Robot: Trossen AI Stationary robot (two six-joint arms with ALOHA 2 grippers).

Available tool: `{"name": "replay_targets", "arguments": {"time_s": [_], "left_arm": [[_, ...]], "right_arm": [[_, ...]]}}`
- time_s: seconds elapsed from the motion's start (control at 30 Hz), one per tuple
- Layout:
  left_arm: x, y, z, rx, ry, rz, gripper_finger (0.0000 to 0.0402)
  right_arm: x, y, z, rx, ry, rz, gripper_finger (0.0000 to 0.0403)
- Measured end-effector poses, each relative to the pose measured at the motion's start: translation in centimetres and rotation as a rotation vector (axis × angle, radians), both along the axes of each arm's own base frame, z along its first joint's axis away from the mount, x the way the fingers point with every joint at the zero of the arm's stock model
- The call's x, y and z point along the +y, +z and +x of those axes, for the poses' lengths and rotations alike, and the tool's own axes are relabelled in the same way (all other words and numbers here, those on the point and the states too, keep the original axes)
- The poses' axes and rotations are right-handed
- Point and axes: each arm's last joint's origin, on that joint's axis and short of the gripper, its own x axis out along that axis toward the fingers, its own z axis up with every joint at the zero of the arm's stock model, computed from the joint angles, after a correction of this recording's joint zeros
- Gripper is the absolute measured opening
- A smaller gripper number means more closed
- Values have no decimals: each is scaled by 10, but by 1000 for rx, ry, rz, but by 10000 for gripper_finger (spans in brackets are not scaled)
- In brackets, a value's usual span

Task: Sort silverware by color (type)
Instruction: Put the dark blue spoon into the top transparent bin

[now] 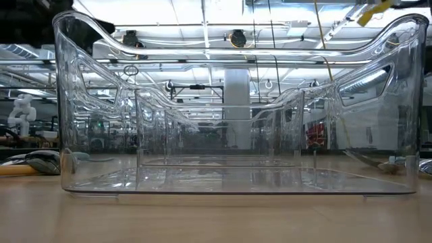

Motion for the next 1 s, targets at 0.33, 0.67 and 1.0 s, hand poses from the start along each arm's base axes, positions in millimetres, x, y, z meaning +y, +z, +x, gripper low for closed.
{"name": "replay_targets", "arguments": {"time_s": [0.33, 0.67, 1.0], "left_arm": [[-23, 26, 72, 238, -75, 37, 1], [-46, 45, 139, 517, -121, 158, 1], [-57, 45, 168, 567, -156, 270, 1]], "right_arm": [[11, -22, 12, 7, 150, -27, 159], [13, -32, 13, 56, 237, -38, 138], [13, -32, 14, 42, 294, -49, 114]]}}
